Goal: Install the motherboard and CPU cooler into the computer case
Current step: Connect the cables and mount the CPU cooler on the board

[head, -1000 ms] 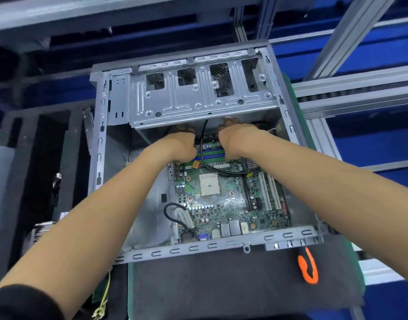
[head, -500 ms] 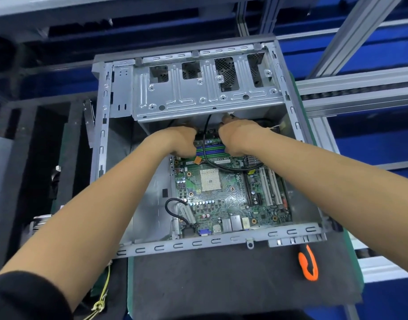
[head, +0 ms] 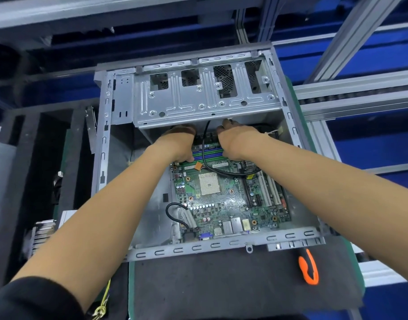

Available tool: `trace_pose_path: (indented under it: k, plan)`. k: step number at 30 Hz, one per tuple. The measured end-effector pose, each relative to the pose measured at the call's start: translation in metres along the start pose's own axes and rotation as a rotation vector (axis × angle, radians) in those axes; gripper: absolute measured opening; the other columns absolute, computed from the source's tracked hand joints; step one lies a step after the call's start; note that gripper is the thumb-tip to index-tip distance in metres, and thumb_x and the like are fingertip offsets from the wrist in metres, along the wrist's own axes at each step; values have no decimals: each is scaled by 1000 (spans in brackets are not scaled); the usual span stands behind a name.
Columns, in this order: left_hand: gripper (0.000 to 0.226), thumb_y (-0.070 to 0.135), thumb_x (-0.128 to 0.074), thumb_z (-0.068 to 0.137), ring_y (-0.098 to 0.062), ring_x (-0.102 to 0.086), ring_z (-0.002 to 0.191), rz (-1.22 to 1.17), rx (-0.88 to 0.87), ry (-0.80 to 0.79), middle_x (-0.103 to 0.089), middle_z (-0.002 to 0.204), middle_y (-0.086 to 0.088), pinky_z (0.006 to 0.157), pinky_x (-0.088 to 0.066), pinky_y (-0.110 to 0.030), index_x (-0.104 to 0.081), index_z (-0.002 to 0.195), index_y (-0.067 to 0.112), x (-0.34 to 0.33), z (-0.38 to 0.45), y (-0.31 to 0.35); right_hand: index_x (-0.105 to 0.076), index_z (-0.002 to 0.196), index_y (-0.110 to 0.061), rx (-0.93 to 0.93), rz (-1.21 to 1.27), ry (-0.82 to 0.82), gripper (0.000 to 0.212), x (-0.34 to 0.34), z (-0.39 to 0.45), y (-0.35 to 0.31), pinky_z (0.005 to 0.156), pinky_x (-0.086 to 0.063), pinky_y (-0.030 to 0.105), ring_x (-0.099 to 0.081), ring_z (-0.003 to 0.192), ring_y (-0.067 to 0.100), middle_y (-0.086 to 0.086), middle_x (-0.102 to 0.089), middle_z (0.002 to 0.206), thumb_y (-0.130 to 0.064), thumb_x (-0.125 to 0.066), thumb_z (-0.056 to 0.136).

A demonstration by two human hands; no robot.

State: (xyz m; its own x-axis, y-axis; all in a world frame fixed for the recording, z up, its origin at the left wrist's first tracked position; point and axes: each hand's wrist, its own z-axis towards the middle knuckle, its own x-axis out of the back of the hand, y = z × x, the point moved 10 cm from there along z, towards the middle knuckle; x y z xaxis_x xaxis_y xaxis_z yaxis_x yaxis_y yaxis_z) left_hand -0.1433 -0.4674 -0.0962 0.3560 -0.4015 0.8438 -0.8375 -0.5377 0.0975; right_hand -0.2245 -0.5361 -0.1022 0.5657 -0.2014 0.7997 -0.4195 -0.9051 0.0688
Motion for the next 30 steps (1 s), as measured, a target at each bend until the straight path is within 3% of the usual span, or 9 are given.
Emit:
trace_pose_path:
  k: [4,6,8,15,18,21,25,28,30]
  plan:
    - [48,28,-74,80,-22,-50,87,1,-12,4,-54,95,-1,71,-40,-27,-50,116,7,-2,1,2,-37,141,-4,6,6,-58,53,-3,-1,-3,98,-48,46,-47,125,34,15,-33,148,-8,-58,93]
    - [62,38,-72,80,-25,-52,102,-45,-27,-58,-54,118,-5,76,-40,-28,-44,127,7,-7,3,1,-47,122,-2,17,0,-85,34,-2,-5,-4,83,-53,39,-59,97,26,11,-53,117,-6,-59,90]
    - [72,44,-72,79,-27,-51,114,-57,-50,-101,-51,130,-7,82,-40,-29,-40,133,7,-13,5,4,-42,97,-6,20,-32,-98,19,-1,-6,-4,61,-49,32,-49,65,17,5,-43,80,-3,-58,88]
    - [87,54,-70,75,-27,-46,125,-36,-69,-117,-44,142,-8,96,-41,-33,-34,140,9,-18,7,4,-34,71,-8,47,-104,-95,27,1,-9,-7,47,-40,27,-45,59,15,4,-41,77,-3,-56,85]
    - [77,53,-71,75,-25,-52,107,-24,-83,-110,-53,128,-8,86,-44,-31,-44,130,8,-20,10,6,-45,92,-4,31,-85,-104,14,3,-12,-6,57,-45,30,-47,63,16,2,-40,81,-9,-58,88]
    - [69,53,-72,74,-22,-52,94,-12,-86,-104,-57,117,-6,77,-43,-29,-48,120,7,-24,13,6,-41,131,-6,36,-70,-127,45,0,-14,-6,66,-46,33,-49,78,20,4,-45,99,-10,-58,89]
    - [74,61,-68,73,-24,-53,103,-55,-55,-160,-54,126,-7,76,-40,-28,-45,121,10,-32,17,1,-34,140,-6,26,-32,-163,56,-6,-14,-5,81,-51,38,-50,86,24,7,-45,109,-5,-53,87]
    - [90,73,-62,68,-22,-50,104,-110,-46,-181,-50,134,-8,80,-39,-28,-43,130,9,-33,19,-1,-30,142,-8,9,-38,-166,61,-8,-14,-2,99,-39,45,-52,108,30,9,-49,120,-10,-53,85]
    - [100,75,-60,68,-22,-48,110,-133,-39,-195,-44,141,-9,83,-36,-27,-38,139,8,-32,21,-3,-29,143,-9,21,-33,-164,62,-7,-14,-3,90,-40,42,-51,102,28,7,-49,113,-13,-55,86]
